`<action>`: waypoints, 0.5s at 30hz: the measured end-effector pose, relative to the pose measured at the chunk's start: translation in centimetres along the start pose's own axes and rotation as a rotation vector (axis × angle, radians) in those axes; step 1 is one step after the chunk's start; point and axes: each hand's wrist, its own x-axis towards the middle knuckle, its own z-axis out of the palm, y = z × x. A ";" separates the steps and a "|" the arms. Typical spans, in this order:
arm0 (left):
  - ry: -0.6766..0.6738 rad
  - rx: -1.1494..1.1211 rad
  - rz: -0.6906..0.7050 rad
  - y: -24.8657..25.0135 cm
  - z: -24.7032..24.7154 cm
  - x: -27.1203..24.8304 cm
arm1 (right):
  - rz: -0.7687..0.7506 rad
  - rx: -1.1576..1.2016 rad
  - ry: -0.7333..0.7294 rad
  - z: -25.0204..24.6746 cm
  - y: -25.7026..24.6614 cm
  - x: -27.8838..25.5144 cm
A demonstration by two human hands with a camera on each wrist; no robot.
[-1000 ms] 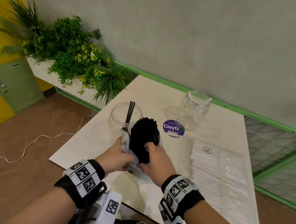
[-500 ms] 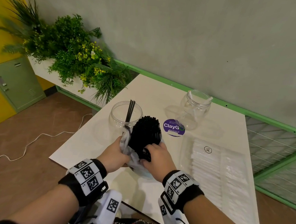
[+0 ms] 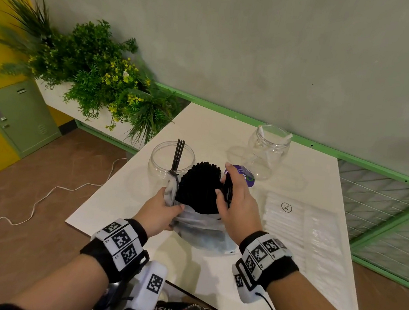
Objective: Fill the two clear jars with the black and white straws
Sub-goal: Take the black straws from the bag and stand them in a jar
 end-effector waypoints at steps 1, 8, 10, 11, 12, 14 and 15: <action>-0.007 0.008 0.005 0.0 0.0 -0.1 | -0.033 -0.031 0.003 -0.1 0.0 0.4; -0.057 -0.003 0.008 0.2 -0.2 -0.3 | -0.063 -0.207 0.040 0.5 3.3 0.3; -0.067 -0.014 0.005 0.2 -0.2 -0.3 | -0.067 -0.216 0.016 0.7 3.8 -0.2; -0.069 -0.016 0.006 0.1 -0.2 -0.3 | -0.083 -0.216 -0.006 0.8 4.0 -0.5; -0.075 -0.010 0.011 0.1 -0.2 -0.3 | -0.111 -0.222 -0.035 0.9 4.2 -0.6; -0.093 0.016 0.021 0.1 -0.2 -0.3 | -0.155 -0.257 -0.103 1.0 4.7 -0.6; -0.106 0.023 0.024 0.1 -0.3 -0.3 | -0.148 -0.272 -0.125 0.9 5.0 -0.6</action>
